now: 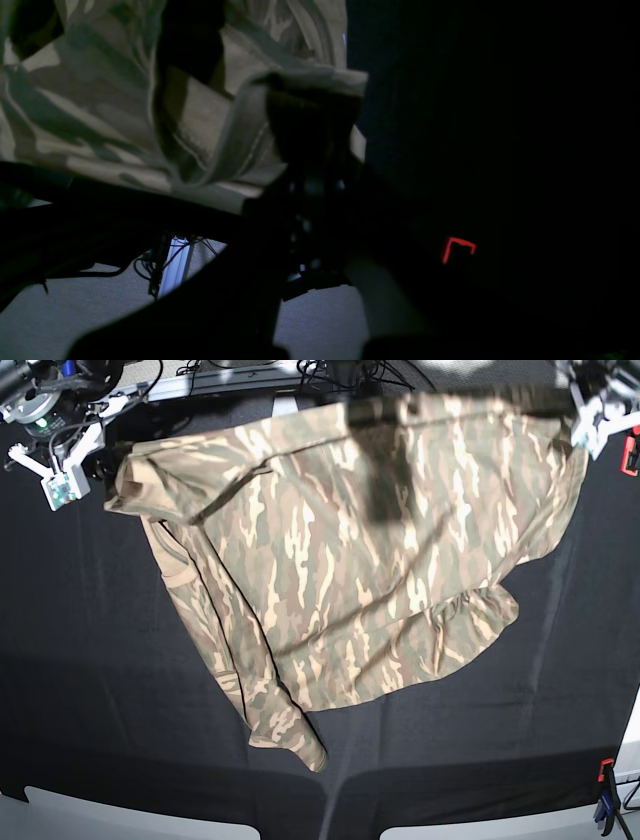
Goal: Layout the t-shirt on the table in an organized manner, then fold the t-shirt properly
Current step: 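Pull the held edge with the right gripper away from the left gripper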
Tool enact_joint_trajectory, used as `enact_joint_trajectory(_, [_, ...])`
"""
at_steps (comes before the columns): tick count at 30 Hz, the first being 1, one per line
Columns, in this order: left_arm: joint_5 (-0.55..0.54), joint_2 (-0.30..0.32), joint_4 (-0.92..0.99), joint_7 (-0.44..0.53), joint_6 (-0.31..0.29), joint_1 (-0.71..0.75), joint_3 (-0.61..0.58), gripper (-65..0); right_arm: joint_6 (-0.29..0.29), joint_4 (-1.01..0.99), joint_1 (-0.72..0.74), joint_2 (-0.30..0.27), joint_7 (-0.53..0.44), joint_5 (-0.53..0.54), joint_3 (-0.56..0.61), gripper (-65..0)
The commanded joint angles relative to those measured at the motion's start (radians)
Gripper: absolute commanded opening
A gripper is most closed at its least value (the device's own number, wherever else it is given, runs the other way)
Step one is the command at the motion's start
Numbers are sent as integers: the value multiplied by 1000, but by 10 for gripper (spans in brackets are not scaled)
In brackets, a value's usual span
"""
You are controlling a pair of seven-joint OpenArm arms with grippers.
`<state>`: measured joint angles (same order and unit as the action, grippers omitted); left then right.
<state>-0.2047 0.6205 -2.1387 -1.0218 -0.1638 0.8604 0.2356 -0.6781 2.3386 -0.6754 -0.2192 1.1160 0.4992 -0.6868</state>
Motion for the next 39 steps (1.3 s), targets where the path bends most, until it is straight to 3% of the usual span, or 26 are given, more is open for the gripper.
enact_joint_trajectory(1, [13,11,-26,-1,7,3,8,-650,2,18,-1,-10,-19,13,-10,-650])
enact_joint_trajectory(6, [13,11,-52,59,7,-51,8,-650,11,18,-1,-10,-48,62,-10,-650])
enact_joint_trajectory(17, [13,6,-51,71,7,-116,7,-650,29,18,-1,-10,-102,55,-10,-650])
enact_joint_trajectory(23, [14,6,-52,119,7,-118,7,-650,103,18,-1,-10,-132,55,-10,-650])
enact_joint_trajectory(39, [13,6,-51,118,7,-201,7,-650,103,18,-1,-10,-146,55,-10,-650])
